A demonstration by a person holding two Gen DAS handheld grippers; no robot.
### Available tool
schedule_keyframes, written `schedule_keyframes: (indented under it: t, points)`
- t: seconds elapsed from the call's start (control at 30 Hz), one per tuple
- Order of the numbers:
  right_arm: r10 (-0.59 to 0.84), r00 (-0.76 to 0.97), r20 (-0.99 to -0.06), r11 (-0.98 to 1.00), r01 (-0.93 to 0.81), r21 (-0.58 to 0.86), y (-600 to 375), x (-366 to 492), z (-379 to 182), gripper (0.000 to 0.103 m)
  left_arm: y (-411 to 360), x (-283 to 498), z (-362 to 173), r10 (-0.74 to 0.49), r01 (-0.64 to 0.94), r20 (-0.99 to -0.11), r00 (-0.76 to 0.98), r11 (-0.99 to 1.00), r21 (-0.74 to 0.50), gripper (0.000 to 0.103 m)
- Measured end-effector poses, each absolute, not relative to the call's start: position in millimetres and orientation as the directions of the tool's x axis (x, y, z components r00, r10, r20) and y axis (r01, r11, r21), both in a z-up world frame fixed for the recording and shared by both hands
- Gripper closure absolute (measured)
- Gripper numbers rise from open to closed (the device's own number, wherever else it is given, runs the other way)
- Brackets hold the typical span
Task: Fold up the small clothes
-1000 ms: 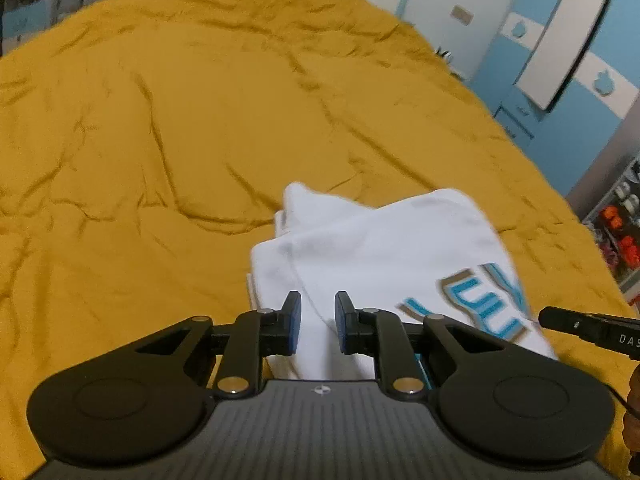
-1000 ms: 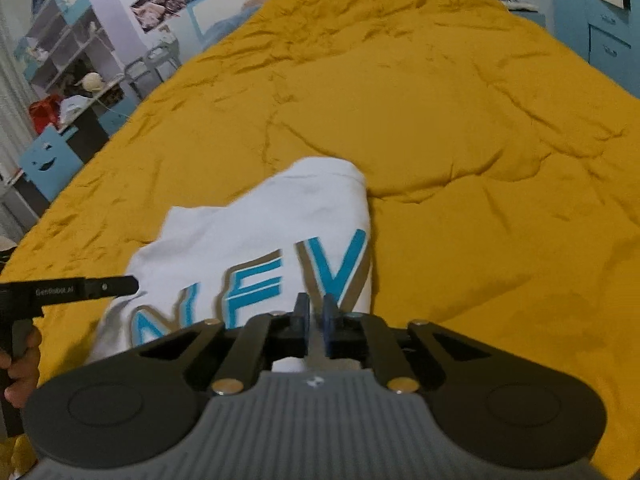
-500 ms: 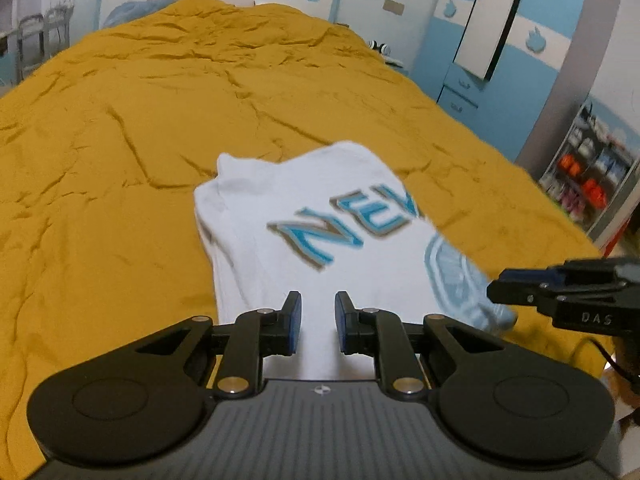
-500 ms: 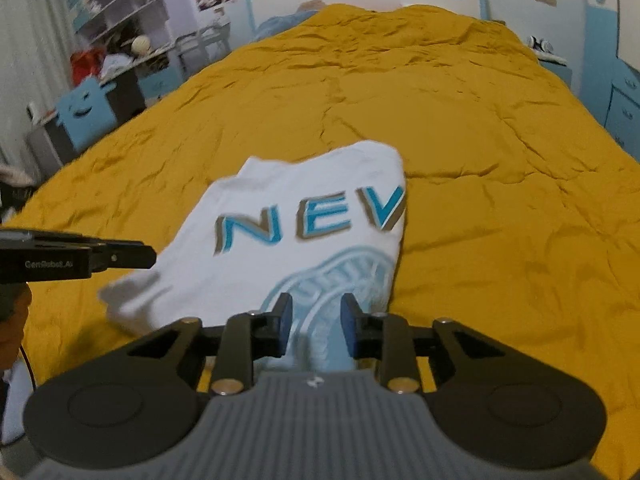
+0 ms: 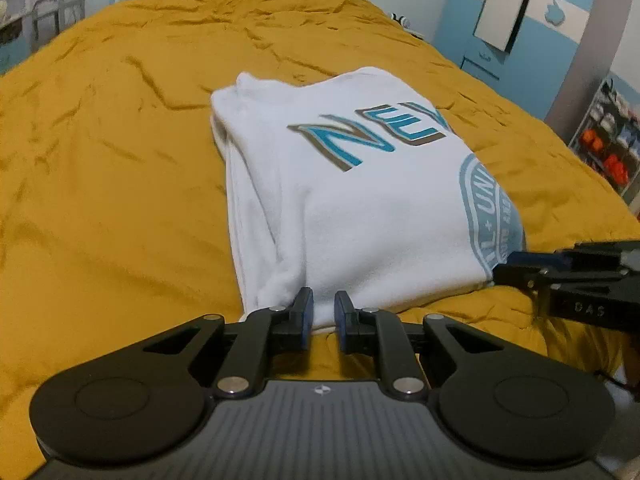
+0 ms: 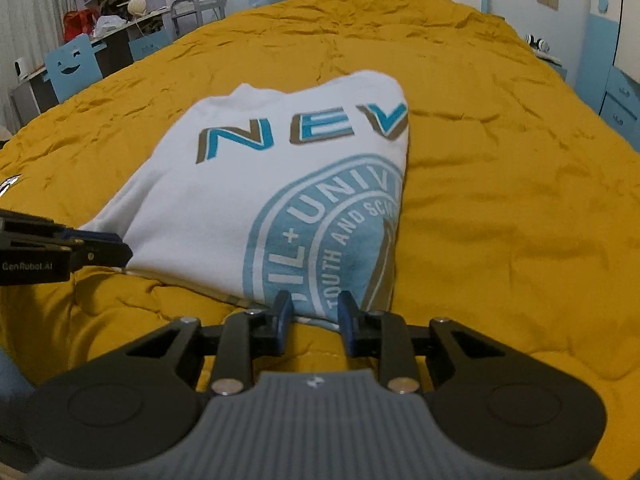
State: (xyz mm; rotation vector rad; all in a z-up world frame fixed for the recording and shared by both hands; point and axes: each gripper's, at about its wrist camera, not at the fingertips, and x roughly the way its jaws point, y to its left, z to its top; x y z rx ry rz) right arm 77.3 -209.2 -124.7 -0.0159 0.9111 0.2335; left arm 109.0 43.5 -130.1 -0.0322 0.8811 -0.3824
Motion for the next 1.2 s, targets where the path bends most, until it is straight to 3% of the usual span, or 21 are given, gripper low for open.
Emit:
schedule_keyframes:
  t: [0.23, 0.53, 0.6, 0.67, 0.73, 0.8, 0.87, 0.97, 1.1, 1.2]
  points:
    - [0.189, 0.585, -0.789, 0.974, -0.214, 0.074, -212, 79, -138, 0.083, 38, 106, -137, -0.316, 0.328, -0.742, 0.591, 0.935, -0.137, 0.086]
    - [0.216, 0.547, -0.809, 0.966, -0.238, 0.097, -215, 88, -109, 0.081, 40, 100, -115, -0.319, 0.333, -0.728, 0.608, 0.934, -0.13, 0.083]
    - [0.241, 0.544, -0.804, 0.962, -0.245, 0.123, -217, 90, -95, 0.075, 40, 96, -102, -0.332, 0.342, -0.71, 0.621, 0.93, -0.135, 0.068]
    - [0.254, 0.557, -0.791, 0.959, -0.252, 0.13, -218, 89, -77, 0.064, 40, 92, -88, -0.336, 0.351, -0.68, 0.651, 0.928, -0.123, 0.061]
    - [0.258, 0.587, -0.767, 0.956, -0.27, 0.115, -217, 89, -57, 0.06, 37, 89, -70, -0.335, 0.363, -0.643, 0.688, 0.927, -0.095, 0.055]
    - [0.262, 0.628, -0.733, 0.955, -0.278, 0.103, -218, 90, -33, 0.054, 34, 88, -50, -0.327, 0.363, -0.604, 0.727, 0.929, -0.066, 0.041]
    - [0.261, 0.671, -0.694, 0.956, -0.278, 0.091, -218, 91, -12, 0.043, 31, 88, -29, -0.303, 0.35, -0.551, 0.777, 0.937, -0.022, 0.033]
    - [0.236, 0.746, -0.623, 0.963, -0.264, 0.048, -217, 90, 22, 0.026, 28, 88, 3, -0.27, 0.316, -0.461, 0.845, 0.949, 0.023, 0.012]
    - [0.201, 0.823, -0.531, 0.974, -0.226, 0.018, -214, 77, 57, 0.021, 22, 77, 33, -0.23, 0.262, -0.301, 0.926, 0.962, 0.073, 0.0]
    - [0.181, 0.851, -0.494, 0.98, -0.197, 0.021, -212, 61, 71, 0.021, 11, 60, 42, -0.2, 0.229, -0.195, 0.96, 0.963, 0.141, 0.0]
